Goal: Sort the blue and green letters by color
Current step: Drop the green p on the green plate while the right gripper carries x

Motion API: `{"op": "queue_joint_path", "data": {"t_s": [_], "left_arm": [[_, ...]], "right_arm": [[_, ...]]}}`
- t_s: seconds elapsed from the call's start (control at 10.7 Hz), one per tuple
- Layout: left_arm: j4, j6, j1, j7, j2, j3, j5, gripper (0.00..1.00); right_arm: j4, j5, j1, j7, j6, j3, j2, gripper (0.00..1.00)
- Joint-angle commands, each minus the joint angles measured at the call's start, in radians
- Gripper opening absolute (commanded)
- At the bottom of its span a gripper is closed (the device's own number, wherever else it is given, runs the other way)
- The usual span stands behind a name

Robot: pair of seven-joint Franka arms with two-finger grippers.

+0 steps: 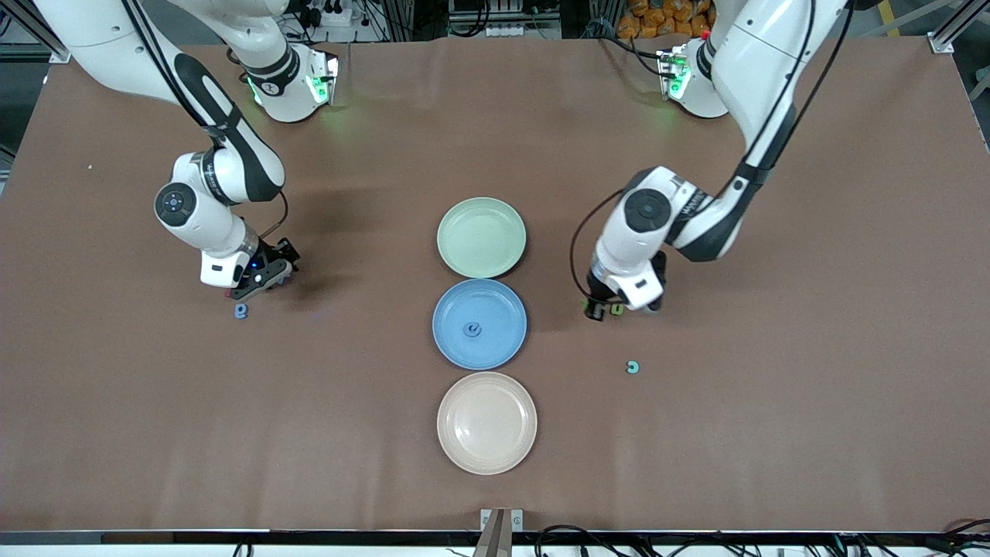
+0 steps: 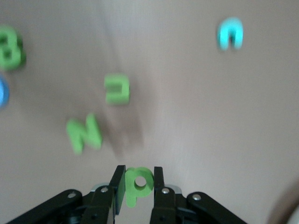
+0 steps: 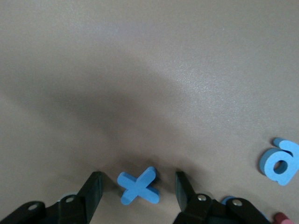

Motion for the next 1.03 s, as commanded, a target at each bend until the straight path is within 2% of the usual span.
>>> {"op": "queue_joint_path", "data": {"t_s": [0.0, 0.09, 0.19, 0.37, 0.47, 0.56, 0.75, 0.94], "left_arm": [[-0.008, 0.001, -0.123, -0.050, -0.019, -0.031, 0.017, 0.00], [0.012, 0.001, -0.157, -0.067, -0.010, -0.032, 0.020, 0.00], [0.027, 0.001, -0.201, -0.070, -0.004, -0.032, 0.020, 0.00], [0.043, 0.001, -0.275, -0.072, 0.006, -0.032, 0.017, 0.00], [0.043, 0.001, -0.296, -0.063, 0.006, -0.031, 0.021, 0.33], [0.044, -0.001, -0.318, -0.061, 0.015, -0.025, 0.030, 0.99], [0.043, -0.036, -0.324, -0.064, 0.013, -0.018, 0.037, 1.00], [0.044, -0.059, -0.298, -0.064, 0.007, 0.015, 0.035, 1.00]], "right_arm": [[-0.014, -0.069, -0.016, -0.015, 0.014, -0.012, 0.003, 0.49], [-0.013, -0.091, -0.016, -0.015, 0.012, -0.019, 0.003, 0.22], [-0.010, -0.091, -0.016, -0.009, 0.008, -0.019, 0.001, 0.00], [0.010, -0.083, -0.014, 0.055, 0.000, -0.016, -0.012, 0.00], [0.038, -0.083, -0.006, 0.132, -0.002, -0.004, -0.016, 0.00], [0.087, -0.079, 0.012, 0.206, -0.046, 0.016, -0.013, 0.00], [0.224, -0.076, 0.049, 0.447, -0.209, 0.088, -0.009, 0.00], [0.369, -0.071, 0.146, 0.717, -0.320, 0.117, 0.010, 0.00]]}}
